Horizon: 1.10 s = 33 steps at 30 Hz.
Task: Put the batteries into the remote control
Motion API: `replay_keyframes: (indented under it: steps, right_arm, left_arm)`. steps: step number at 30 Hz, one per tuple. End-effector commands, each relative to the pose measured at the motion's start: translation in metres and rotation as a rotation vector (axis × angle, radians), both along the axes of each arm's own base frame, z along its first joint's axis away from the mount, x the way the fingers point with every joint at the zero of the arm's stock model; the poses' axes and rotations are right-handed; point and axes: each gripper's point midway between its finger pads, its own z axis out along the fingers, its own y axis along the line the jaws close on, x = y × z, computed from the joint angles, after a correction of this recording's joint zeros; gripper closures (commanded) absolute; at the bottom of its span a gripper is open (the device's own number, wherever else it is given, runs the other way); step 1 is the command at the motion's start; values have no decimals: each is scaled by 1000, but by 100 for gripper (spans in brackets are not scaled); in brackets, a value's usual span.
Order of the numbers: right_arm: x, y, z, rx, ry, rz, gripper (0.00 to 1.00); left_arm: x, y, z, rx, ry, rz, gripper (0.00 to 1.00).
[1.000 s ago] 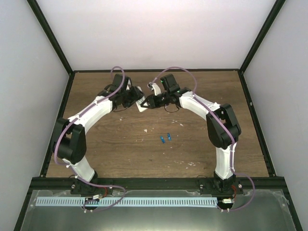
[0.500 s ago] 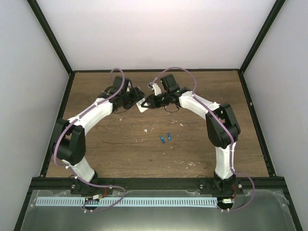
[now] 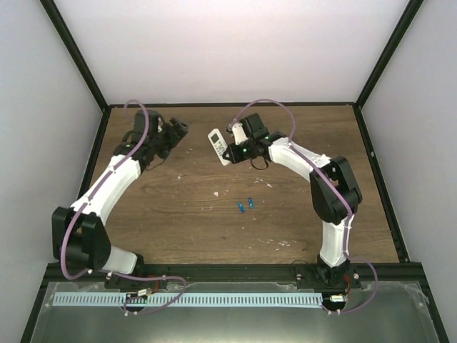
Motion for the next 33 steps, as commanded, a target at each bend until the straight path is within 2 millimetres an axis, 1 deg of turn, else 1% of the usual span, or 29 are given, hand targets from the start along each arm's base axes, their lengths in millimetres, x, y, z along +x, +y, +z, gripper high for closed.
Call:
replay_keyframes:
  steps: [1,3,6,8,10,14,16,18,25,30,33]
  right_arm:
    - [12,-29,45,-166,-316,-41,91]
    - [11,-38,60,-249,-464,-46,92]
    - [16,-54,81,-395,-671,-78,96]
    - [18,-59,96,-464,-792,-99,97]
    - [19,-63,105,-553,-885,-101,97]
    - [20,-67,111,-721,-1011,-139,98]
    - [15,-62,112,-767,-1061,-142,98]
    - [5,-53,112,-809,-1113,-143,97]
    - [-20,-22,114,-861,-1251,-134,97]
    - [-34,-13,125,-882,-1358,-155,97]
    - [-38,-9,126,-880,-1377,-147,97]
  left_arm:
    - [-2,18,31,-60,-72,52,7]
    - [-4,17,38,-115,-69,48,7]
    - [-4,11,46,-181,-62,33,7]
    - [-4,7,53,-216,-63,26,6]
    - [-4,2,59,-260,-65,17,6]
    - [-5,-3,67,-342,-74,20,7]
    - [-6,-2,69,-382,-89,37,8]
    - [-7,-4,73,-407,-110,37,10]
    - [-16,-17,59,-389,-79,8,12]
    - [-20,-33,49,-378,-53,-24,14]
    - [-21,-37,47,-366,-50,-38,15]
